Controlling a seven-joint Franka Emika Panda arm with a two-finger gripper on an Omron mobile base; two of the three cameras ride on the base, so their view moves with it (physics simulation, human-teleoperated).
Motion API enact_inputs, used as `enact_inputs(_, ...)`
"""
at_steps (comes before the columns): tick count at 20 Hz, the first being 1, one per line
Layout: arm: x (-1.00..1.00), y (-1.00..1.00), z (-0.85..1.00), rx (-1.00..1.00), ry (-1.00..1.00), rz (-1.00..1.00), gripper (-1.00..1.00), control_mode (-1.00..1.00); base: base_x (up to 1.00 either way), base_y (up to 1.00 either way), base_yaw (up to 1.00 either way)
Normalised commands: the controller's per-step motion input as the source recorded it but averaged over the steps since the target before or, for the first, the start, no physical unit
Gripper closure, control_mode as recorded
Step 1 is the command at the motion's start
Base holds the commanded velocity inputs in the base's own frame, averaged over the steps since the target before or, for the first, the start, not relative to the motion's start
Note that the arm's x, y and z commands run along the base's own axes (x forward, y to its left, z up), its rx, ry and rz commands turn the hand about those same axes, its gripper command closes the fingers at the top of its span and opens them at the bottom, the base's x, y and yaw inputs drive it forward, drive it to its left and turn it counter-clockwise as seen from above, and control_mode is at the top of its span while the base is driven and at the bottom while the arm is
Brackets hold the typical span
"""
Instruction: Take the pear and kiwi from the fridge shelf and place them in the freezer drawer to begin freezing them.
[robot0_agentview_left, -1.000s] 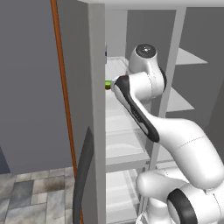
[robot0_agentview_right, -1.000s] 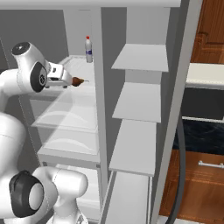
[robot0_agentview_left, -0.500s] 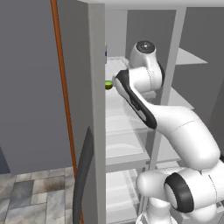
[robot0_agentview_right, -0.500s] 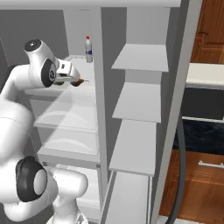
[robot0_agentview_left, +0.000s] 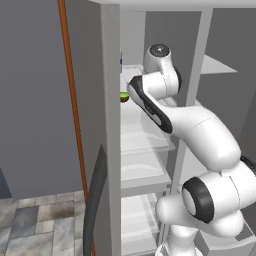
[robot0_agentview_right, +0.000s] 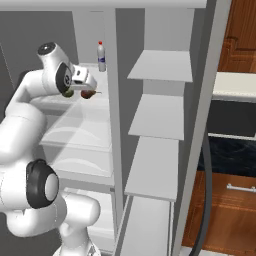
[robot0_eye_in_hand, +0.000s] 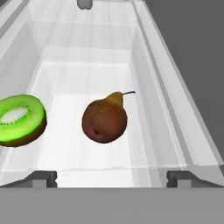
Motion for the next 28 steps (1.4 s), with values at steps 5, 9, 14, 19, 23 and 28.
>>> enact_inputs(5,0.37,0.00,0.00,0.00,0.06,-0.16,-1.00,-1.00,0.00,0.00,0.00)
enact_inputs(9,0.38,0.00,-0.01,0.00,0.02,-0.08,-1.00,-1.00,0.00,0.00,0.00)
enact_inputs(14,0.28,0.00,-0.24,0.00,0.05,0.00,-1.00,-1.00,0.00,0.00,0.00)
enact_inputs(19,0.09,0.00,-0.29,0.01,0.00,0.00,-1.00,-1.00,0.00,0.00,0.00)
enact_inputs(23,0.00,0.00,-0.23,0.02,0.00,0.00,-1.00,-1.00,0.00,0.00,0.00)
enact_inputs(28,0.00,0.00,-0.27,0.04,0.00,0.00,-1.00,-1.00,0.00,0.00,0.00)
